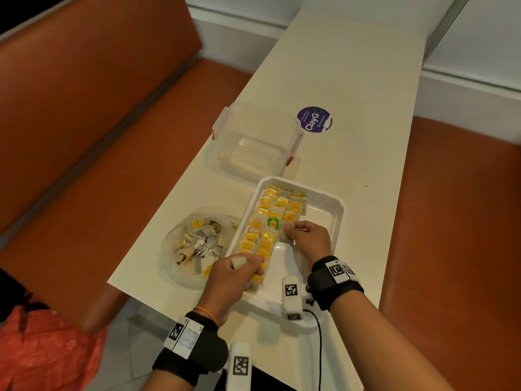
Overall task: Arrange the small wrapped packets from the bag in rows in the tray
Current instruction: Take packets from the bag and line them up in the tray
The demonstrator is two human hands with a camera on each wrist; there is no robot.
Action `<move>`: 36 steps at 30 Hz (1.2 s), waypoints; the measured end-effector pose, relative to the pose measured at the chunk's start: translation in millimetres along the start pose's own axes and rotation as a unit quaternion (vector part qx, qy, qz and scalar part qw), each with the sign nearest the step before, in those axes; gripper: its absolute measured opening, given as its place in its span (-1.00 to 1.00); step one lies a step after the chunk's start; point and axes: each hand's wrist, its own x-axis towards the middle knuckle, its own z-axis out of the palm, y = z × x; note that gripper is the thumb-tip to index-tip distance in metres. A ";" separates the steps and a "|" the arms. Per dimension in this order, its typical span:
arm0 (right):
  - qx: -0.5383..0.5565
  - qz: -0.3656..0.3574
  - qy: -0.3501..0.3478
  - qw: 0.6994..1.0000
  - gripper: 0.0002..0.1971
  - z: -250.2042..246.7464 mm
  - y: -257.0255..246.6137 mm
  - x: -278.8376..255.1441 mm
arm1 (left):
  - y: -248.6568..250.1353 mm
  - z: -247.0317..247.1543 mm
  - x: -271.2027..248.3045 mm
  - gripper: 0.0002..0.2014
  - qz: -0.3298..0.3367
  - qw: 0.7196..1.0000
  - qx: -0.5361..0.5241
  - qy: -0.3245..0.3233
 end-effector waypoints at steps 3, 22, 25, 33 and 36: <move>0.003 -0.005 0.030 1.000 -0.87 -0.2 -0.2 4.1 | -4.9 -1.9 1.0 -0.77 -0.006 1.000 -0.002 -0.001; 0.024 0.020 0.084 0.996 -0.84 4.6 -2.1 0.0 | -11.9 0.4 -3.7 -0.76 -0.009 1.000 -0.007 -0.009; 0.023 0.011 0.078 0.997 -0.76 3.6 -3.7 -4.3 | -12.6 1.5 -3.7 -0.75 -0.016 1.000 -0.009 -0.005; 0.080 -0.026 0.094 0.992 -0.67 -17.4 -14.0 -21.0 | 1.1 5.7 -6.2 -0.53 -0.075 0.982 -0.170 -0.033; 0.097 -0.062 0.021 0.993 -0.78 -23.2 -34.0 -43.4 | 5.9 8.1 -6.4 -0.45 -0.087 0.968 -0.227 -0.061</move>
